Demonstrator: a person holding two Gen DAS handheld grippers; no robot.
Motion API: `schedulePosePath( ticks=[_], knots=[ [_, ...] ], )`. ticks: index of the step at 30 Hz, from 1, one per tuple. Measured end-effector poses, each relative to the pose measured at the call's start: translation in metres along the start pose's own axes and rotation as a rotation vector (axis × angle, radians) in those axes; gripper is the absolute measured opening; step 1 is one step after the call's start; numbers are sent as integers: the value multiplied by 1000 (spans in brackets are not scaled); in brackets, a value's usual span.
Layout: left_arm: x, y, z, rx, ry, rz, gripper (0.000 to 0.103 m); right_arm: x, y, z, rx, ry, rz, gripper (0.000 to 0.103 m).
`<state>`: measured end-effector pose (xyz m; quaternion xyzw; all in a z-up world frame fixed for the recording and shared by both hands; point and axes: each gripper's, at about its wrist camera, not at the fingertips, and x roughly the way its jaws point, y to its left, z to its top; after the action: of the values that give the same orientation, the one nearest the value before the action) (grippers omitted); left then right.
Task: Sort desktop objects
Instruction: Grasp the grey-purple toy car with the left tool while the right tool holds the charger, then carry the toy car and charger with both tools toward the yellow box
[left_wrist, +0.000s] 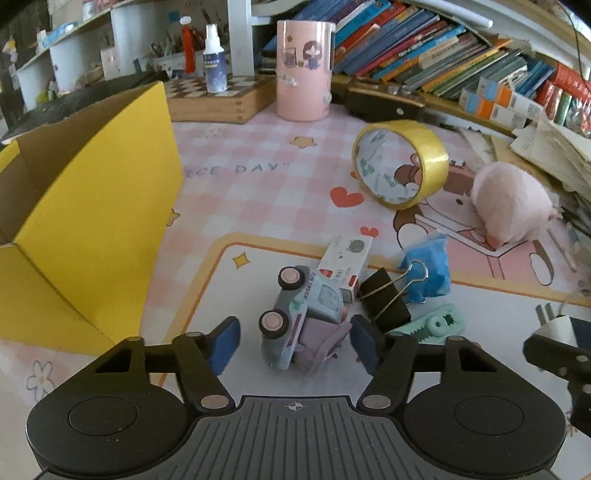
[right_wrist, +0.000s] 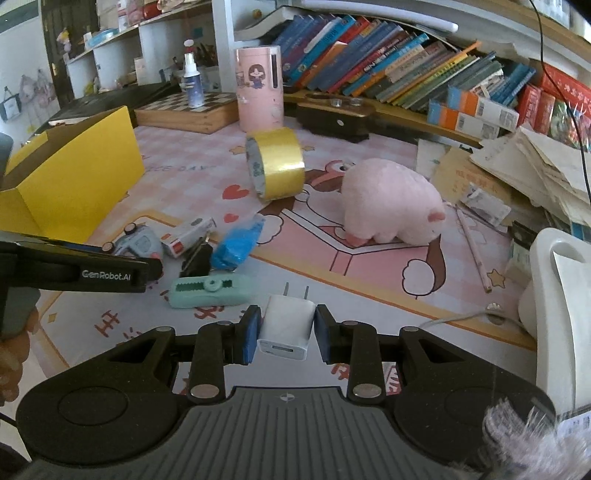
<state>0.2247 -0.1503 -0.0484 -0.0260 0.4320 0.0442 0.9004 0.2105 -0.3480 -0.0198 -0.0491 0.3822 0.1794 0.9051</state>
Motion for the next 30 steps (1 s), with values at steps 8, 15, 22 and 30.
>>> schedulePosePath(
  ticks=[8, 15, 22, 30],
  knots=[
    [6, -8, -2, 20, 6, 11, 47, 2, -10, -1, 16, 11, 7, 29],
    [-6, -6, -2, -22, -8, -12, 46, -1, -12, -3, 10, 12, 16, 29],
    [-37, -1, -4, -32, -71, -46, 47, -1, -1, 0, -13, 7, 71, 29],
    [-56, 11, -21, -49, -97, -54, 47, -3, 23, -2, -61, 11, 109, 29]
  ],
)
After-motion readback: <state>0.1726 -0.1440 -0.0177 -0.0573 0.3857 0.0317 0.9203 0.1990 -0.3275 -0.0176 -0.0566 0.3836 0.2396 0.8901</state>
